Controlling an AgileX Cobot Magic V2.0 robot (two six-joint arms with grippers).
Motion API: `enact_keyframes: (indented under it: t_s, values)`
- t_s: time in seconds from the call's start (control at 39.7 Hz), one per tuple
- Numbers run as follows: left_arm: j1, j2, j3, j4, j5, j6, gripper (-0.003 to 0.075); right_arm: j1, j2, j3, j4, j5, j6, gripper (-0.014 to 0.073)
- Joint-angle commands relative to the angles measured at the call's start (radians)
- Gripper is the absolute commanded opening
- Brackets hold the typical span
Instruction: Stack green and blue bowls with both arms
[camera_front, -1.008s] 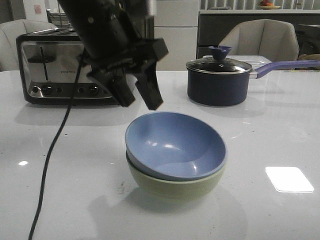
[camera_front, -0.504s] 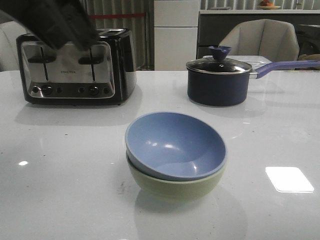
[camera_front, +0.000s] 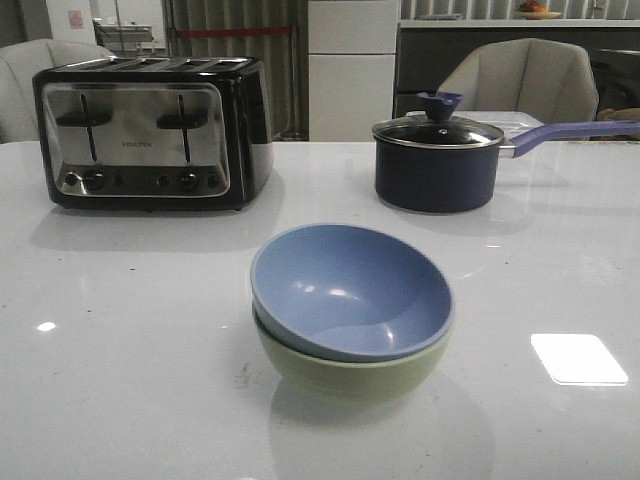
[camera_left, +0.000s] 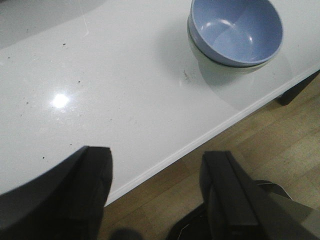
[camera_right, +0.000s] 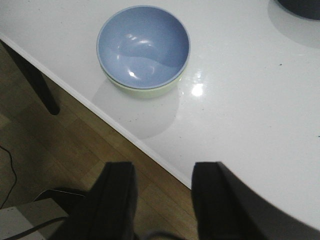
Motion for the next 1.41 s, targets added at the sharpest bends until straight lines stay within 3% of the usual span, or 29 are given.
enact_keyframes:
  t_s: [0.0,0.28,0.53,0.68,1.39]
  values:
    - [-0.002,-0.075,0.015,0.006,-0.063,-0.022,0.0457,-0.003,0.004,-0.026,0.0,-0.07,-0.006,0.0394]
    - [-0.002,-0.14,0.057,0.004,-0.063,-0.022,0.0445,-0.003,0.004,-0.026,0.0,-0.052,-0.006,0.0367]
    - [-0.002,-0.14,0.057,0.004,-0.066,-0.022,0.0223,-0.003,0.004,-0.026,0.0,-0.036,-0.006,0.0099]
    - [-0.002,-0.14,0.057,0.004,-0.075,-0.022,0.0101,-0.003,0.004,-0.026,0.0,-0.032,-0.006,0.0028]
    - [-0.002,-0.14,0.057,0.004,-0.15,-0.022,0.0098,-0.003,0.004,-0.026,0.0,-0.021,-0.006,0.0028]
